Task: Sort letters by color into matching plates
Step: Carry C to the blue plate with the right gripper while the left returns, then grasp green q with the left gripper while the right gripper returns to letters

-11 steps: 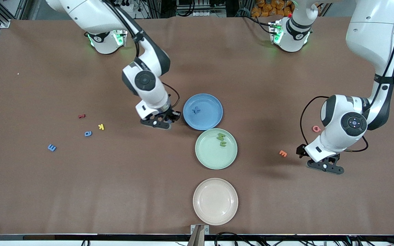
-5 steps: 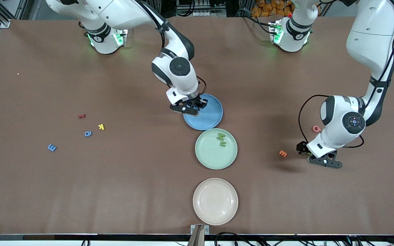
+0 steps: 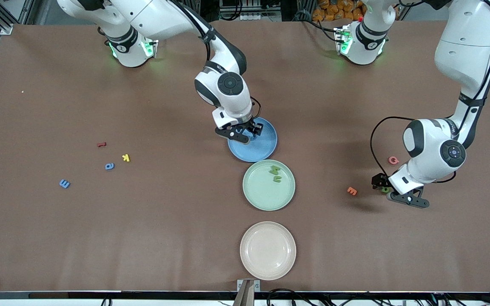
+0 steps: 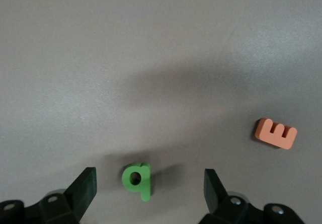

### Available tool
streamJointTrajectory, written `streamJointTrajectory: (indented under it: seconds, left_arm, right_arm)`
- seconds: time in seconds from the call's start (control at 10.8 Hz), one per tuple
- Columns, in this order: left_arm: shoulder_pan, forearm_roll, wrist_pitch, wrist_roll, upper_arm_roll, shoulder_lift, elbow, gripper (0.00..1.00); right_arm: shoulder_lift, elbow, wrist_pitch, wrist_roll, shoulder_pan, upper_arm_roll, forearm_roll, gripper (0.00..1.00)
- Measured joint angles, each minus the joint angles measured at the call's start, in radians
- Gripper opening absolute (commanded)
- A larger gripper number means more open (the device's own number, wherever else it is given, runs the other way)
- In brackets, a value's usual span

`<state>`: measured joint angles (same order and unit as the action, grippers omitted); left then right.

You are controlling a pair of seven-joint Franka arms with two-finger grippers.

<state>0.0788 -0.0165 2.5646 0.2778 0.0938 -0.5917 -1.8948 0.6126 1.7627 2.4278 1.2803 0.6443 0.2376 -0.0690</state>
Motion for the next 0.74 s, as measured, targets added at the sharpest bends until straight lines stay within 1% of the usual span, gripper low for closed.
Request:
streamJointTrajectory:
  seconds: [0.18,0.37,0.55,0.65,0.74]
  left_arm:
    - [-0.002,0.000,0.001,0.017,0.001,-0.011,0.000,0.87]
    - [-0.003,0.000,0.001,0.030,0.001,-0.026,0.000,0.87]
    - [-0.002,0.000,0.002,0.047,-0.002,-0.038,0.000,0.85]
    - [-0.002,0.003,0.002,0.054,-0.006,-0.039,0.000,0.81]
    - [-0.002,0.006,0.002,0.058,-0.011,-0.039,0.001,0.72]
  right_arm:
    - [-0.002,-0.010,-0.044,-0.019,-0.002,-0.003,-0.001,1.00]
    - [-0.015,-0.024,-0.105,-0.076,-0.021,-0.012,-0.002,1.00]
    - [-0.049,-0.027,-0.160,-0.158,-0.083,-0.016,-0.002,1.00]
    - [-0.068,-0.027,-0.194,-0.205,-0.122,-0.018,-0.002,1.00]
    - [-0.088,-0.027,-0.228,-0.257,-0.165,-0.019,-0.002,1.00]
